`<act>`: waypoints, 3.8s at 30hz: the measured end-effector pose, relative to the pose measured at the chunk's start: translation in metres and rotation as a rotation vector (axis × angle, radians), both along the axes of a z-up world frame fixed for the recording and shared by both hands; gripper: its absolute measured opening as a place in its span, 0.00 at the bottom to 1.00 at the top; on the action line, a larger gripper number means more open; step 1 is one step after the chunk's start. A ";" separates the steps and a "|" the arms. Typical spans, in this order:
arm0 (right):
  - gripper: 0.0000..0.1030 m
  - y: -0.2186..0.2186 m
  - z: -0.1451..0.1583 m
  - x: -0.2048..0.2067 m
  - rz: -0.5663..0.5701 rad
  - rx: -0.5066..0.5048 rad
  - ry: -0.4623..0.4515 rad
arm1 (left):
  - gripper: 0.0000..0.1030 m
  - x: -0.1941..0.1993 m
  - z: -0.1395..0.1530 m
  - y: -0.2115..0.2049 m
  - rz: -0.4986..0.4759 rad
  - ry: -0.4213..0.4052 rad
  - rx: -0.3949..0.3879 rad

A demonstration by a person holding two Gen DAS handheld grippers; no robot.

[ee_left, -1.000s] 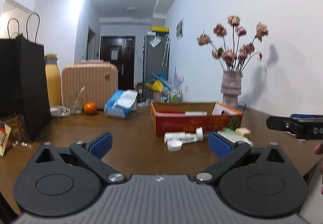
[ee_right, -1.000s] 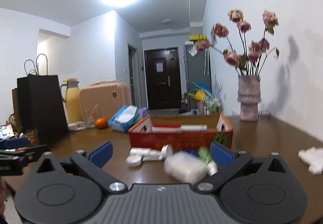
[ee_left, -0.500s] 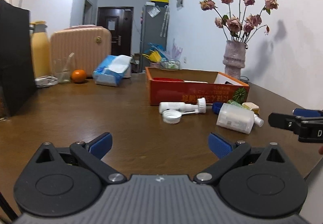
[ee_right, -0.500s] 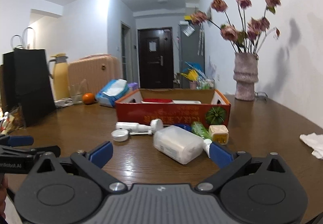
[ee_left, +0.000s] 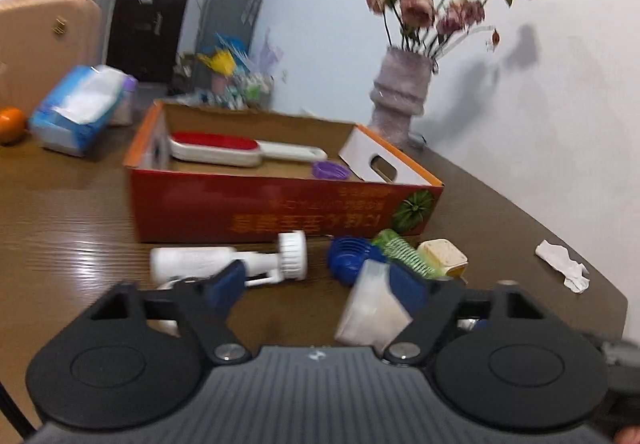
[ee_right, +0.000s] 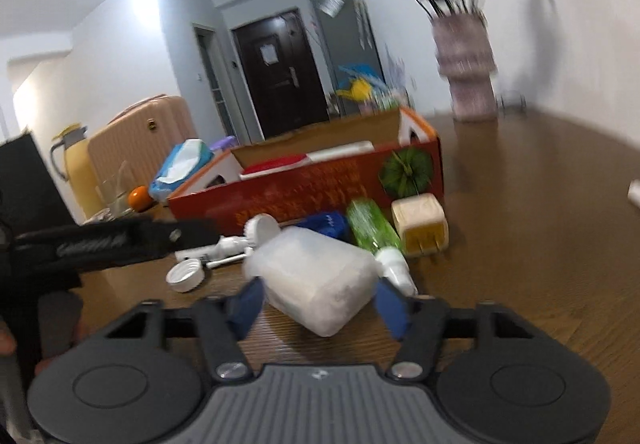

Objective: Organize rigid objects
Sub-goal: 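Close the left tool on the translucent plastic jug and lift it, then carry the plastic jug with the left tool into the box and release, then withdraw the left tool from the box back over the table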

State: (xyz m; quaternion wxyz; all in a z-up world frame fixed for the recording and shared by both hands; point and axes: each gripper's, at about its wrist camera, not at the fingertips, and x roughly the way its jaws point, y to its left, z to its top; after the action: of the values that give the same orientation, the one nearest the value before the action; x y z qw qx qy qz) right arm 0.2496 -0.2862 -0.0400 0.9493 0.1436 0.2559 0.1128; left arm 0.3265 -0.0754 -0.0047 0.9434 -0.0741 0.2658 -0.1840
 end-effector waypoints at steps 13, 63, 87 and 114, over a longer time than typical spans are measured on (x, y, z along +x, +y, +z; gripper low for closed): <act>0.25 -0.008 -0.002 0.026 0.057 0.091 0.011 | 0.36 0.012 -0.022 -0.010 -0.082 0.169 -0.170; 0.37 0.029 -0.001 -0.048 0.187 0.307 0.141 | 0.45 -0.120 -0.021 0.058 0.053 0.247 -0.337; 0.31 0.003 0.079 0.252 0.145 0.267 0.085 | 0.40 0.189 0.054 0.035 -0.007 0.220 -0.289; 0.51 0.017 0.102 0.268 0.135 -0.146 0.071 | 0.74 0.188 0.062 0.071 0.115 0.148 0.036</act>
State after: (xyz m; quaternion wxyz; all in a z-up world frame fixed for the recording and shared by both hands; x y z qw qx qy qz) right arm 0.5172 -0.2693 0.0619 0.9378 0.0602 0.3059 0.1525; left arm 0.5147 -0.0040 0.0574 0.9314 -0.0854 0.3333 -0.1189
